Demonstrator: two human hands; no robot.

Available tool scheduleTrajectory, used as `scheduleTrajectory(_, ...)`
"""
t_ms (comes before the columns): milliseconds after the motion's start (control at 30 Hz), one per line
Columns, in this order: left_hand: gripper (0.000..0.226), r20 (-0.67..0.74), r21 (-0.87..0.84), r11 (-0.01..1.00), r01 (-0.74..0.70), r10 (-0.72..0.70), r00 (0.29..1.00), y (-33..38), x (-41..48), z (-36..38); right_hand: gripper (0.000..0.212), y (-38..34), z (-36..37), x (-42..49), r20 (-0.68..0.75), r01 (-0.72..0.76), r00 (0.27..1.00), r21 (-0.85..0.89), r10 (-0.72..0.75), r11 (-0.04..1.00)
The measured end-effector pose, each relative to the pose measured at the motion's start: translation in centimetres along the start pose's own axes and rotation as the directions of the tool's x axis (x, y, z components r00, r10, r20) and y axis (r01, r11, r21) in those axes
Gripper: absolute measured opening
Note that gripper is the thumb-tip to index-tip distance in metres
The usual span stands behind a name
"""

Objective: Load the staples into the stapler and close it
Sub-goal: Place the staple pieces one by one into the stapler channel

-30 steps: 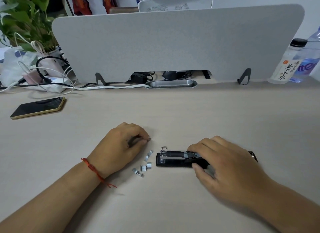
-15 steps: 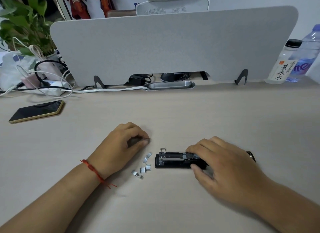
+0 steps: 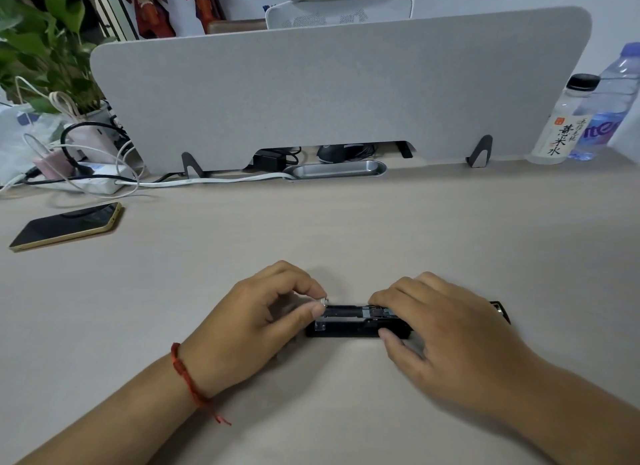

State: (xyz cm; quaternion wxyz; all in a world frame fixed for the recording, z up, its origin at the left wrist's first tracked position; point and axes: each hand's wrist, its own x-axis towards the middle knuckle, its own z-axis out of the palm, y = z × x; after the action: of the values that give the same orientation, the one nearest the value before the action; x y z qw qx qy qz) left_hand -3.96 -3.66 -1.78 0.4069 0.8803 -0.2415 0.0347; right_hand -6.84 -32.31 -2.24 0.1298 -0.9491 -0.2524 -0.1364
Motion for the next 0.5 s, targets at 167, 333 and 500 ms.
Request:
scheduleTrajectory(167, 0.005, 0.013, 0.055, 0.998, -0.026, 0.026, 1.000, 0.20, -0.02, 0.06, 0.025, -0.03, 0.04, -0.04, 0.017, -0.015, 1.000, 0.007, 0.015, 1.000)
scheduleTrajectory(333, 0.008, 0.023, 0.044, 0.999, -0.020, 0.019, 1.000, 0.07, -0.08, -0.15, 0.026, 0.01, 0.08, 0.01, 0.013, -0.015, 1.000, 0.008, 0.015, 1.000)
scheduleTrajectory(500, 0.010, 0.011, 0.057, 0.997, -0.051, 0.051, 0.999, 0.01, -0.05, -0.23, 0.026, 0.01, 0.13, 0.01, 0.009, -0.016, 1.000, -0.002, 0.016, 1.000)
